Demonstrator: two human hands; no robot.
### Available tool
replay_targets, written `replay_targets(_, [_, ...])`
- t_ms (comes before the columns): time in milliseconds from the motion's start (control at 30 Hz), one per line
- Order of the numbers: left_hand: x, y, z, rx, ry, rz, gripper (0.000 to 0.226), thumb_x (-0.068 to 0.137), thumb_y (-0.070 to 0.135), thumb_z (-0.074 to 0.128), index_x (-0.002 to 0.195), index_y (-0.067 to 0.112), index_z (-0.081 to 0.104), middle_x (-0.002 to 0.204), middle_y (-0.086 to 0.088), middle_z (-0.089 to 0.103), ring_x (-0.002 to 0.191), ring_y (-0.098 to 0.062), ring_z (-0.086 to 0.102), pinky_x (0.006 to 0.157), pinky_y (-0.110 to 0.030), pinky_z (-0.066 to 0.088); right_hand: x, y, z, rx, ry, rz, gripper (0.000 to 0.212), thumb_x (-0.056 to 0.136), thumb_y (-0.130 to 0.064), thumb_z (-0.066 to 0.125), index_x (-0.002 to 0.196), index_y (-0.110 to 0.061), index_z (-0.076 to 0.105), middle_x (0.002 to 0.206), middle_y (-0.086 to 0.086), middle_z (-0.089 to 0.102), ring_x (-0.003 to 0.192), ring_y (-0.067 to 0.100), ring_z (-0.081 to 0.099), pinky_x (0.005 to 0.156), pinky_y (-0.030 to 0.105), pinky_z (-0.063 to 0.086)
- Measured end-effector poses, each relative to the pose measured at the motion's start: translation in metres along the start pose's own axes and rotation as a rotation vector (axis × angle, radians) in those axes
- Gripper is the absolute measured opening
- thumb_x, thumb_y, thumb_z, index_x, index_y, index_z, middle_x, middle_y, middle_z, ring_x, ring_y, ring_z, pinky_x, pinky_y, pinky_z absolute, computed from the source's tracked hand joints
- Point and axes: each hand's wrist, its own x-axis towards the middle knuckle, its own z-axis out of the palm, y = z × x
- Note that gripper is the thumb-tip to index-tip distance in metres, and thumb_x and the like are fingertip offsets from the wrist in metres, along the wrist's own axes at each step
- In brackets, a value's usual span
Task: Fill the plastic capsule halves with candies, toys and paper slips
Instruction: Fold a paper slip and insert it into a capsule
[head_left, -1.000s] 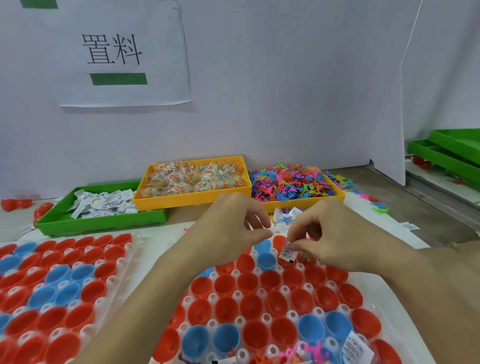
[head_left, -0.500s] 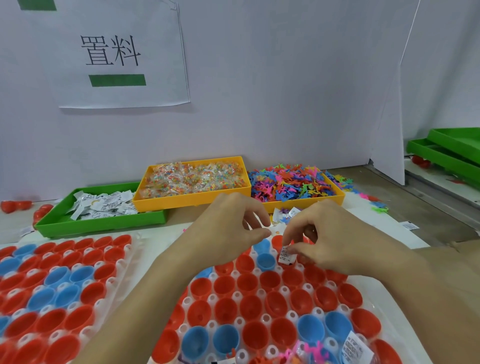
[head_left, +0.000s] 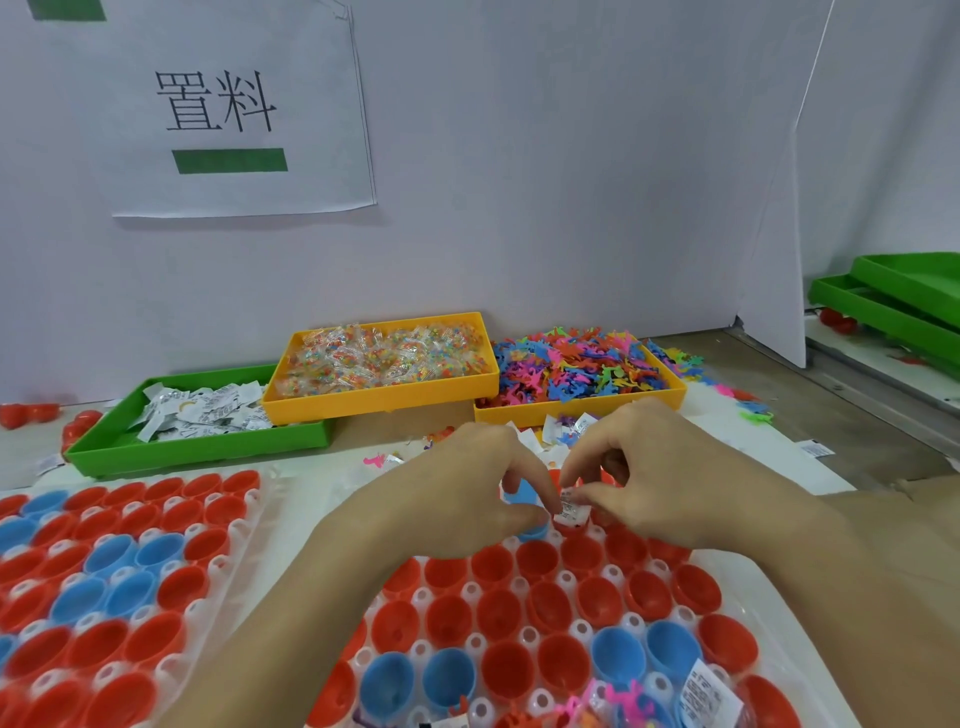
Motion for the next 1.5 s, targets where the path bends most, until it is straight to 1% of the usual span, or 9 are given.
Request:
replay_targets(267, [0.003,-0.001,0.012,0.104,-0.137,-0.054,0.030,0.100,0.030,0.051,0.118,0.050,0.063,0.086,0.010,0.036,0.098,-0.016,0.033,0.095,-0.037,0.037,0.000,0.000,0.001,0.011,0.009,0.002,0.012,0.085,-0.017,0.077,0.087,-0.029,0.079,0.069,-0.015,0.064,0.073,-0.010,0.056,0.066,0.007,0.042])
replay_targets(500, [0.000,0.001,-0.007,-0.002,0.097,0.003,0.034,0.093,0.010,0.054,0.097,0.035,0.076,0.080,0.020,0.050,0.084,0.008,0.046,0.073,-0.006,0.033,0.001,-0.001,0.002,0.006,-0.017,0.031,0.013,0.085,-0.016,0.077,0.091,-0.028,0.080,0.078,-0.018,0.065,0.076,-0.013,0.057,0.064,0.005,0.042])
replay_targets(767, [-0.005,-0.009,-0.023,-0.074,0.277,-0.078,0.026,0.093,0.010,0.056,0.093,0.029,0.075,0.076,0.009,0.063,0.070,-0.011,0.052,0.066,-0.020,0.042,0.004,0.002,0.005,0.003,-0.009,0.032,0.008,0.080,-0.030,0.083,0.087,-0.030,0.079,0.077,-0.014,0.065,0.074,-0.007,0.056,0.063,0.011,0.044])
replay_targets(867, [-0.006,-0.018,-0.027,-0.062,0.284,-0.111,0.024,0.095,0.014,0.056,0.093,0.031,0.073,0.087,0.005,0.071,0.067,-0.011,0.053,0.064,-0.020,0.045,0.001,0.005,-0.001,0.110,0.059,0.022,0.009,0.076,-0.038,0.084,0.081,-0.032,0.079,0.072,-0.011,0.067,0.067,-0.001,0.055,0.064,0.013,0.044])
replay_targets(1000, [-0.009,-0.029,-0.031,-0.059,0.320,-0.142,0.023,0.094,0.014,0.058,0.093,0.028,0.076,0.070,0.010,0.065,0.062,-0.003,0.053,0.060,-0.010,0.041,0.002,0.018,-0.010,0.173,0.155,0.025,0.008,0.086,-0.033,0.075,0.080,-0.031,0.079,0.074,-0.019,0.071,0.066,0.003,0.060,0.061,0.010,0.043])
replay_targets(1133, [-0.012,-0.040,-0.034,-0.022,0.306,-0.226,0.023,0.094,0.016,0.058,0.089,0.031,0.075,0.074,0.014,0.066,0.071,-0.001,0.059,0.060,-0.008,0.042,0.002,0.064,-0.020,0.016,0.452,0.295,0.014,0.093,-0.017,0.067,0.087,-0.021,0.078,0.078,-0.013,0.073,0.067,0.004,0.061,0.064,0.009,0.042])
replay_targets(1267, [-0.012,-0.047,-0.032,0.043,0.205,-0.289,0.023,0.097,0.020,0.054,0.096,0.033,0.073,0.084,0.018,0.065,0.080,-0.005,0.063,0.067,-0.013,0.046,-0.011,0.102,-0.023,-0.140,0.264,0.636,0.008,0.089,-0.018,0.071,0.094,-0.024,0.074,0.089,0.000,0.070,0.077,0.011,0.059,0.072,0.027,0.043])
replay_targets(1367, [-0.012,-0.046,-0.031,0.042,0.189,-0.291,0.022,0.097,0.021,0.054,0.096,0.033,0.073,0.086,0.018,0.066,0.082,-0.005,0.062,0.068,-0.012,0.044,-0.012,0.102,-0.018,-0.126,0.099,0.676,0.018,0.080,-0.028,0.083,0.091,-0.030,0.069,0.084,-0.007,0.062,0.079,0.008,0.058,0.071,0.027,0.043])
replay_targets(1500, [-0.011,-0.044,-0.031,0.033,0.179,-0.286,0.021,0.098,0.022,0.054,0.101,0.032,0.073,0.089,0.018,0.067,0.085,-0.003,0.062,0.070,-0.012,0.044,-0.009,0.099,-0.011,-0.118,0.063,0.658,0.018,0.078,-0.018,0.084,0.082,-0.029,0.070,0.085,-0.006,0.060,0.079,0.008,0.059,0.069,0.024,0.046])
